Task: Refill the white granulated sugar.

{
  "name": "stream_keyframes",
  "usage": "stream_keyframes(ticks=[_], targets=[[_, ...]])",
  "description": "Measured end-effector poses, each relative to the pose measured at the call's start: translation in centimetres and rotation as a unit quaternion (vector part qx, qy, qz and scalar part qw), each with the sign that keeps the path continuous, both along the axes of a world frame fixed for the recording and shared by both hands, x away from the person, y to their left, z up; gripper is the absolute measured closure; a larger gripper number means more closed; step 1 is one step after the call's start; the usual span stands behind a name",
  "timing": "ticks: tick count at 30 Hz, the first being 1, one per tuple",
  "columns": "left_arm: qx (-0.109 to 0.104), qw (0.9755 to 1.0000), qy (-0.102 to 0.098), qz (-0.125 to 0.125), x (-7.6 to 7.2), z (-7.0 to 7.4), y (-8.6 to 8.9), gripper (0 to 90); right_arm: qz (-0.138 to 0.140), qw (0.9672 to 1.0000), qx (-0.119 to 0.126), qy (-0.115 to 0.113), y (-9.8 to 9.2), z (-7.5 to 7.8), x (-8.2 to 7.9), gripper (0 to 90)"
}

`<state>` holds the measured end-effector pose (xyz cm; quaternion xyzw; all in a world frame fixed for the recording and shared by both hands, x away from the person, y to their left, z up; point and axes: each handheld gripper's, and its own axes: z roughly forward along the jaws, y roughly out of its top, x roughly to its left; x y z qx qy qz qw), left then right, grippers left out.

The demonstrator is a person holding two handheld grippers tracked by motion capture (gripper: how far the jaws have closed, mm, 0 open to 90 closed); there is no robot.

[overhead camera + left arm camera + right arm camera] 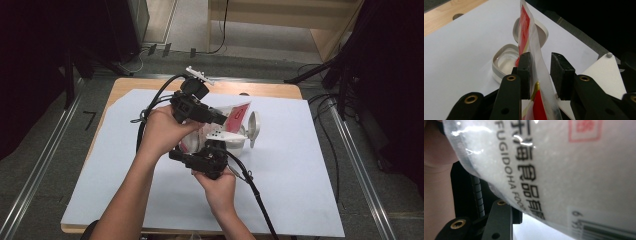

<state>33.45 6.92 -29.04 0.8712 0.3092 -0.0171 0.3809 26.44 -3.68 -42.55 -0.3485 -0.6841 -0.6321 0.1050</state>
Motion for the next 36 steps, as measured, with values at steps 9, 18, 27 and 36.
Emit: stream_keyframes(ticks=[9, 18, 27, 36], targets=[[0.006, 1.0, 0.005, 0.002, 0.1, 0.1, -0.2, 72.2, -0.003, 0.9999, 0.009, 0.004, 0.0, 0.0, 0.1, 62.8], [0.038, 0.9992, 0.012, -0.004, 0.7, 0.6, -0.9, 73.5, 0.0, 0.9998, 0.019, 0.005, -0.2, 0.2, 0.2, 62.3], [0.04, 0.999, 0.021, -0.002, 1.1, 0.7, -1.0, 73.4, 0.001, 0.9999, 0.013, 0.002, -0.2, 0.4, 0.3, 62.2], [0.039, 0.999, 0.023, -0.001, 1.2, 0.7, -0.9, 73.4, 0.0, 1.0, 0.001, -0.008, -0.2, 0.5, 0.3, 62.0]])
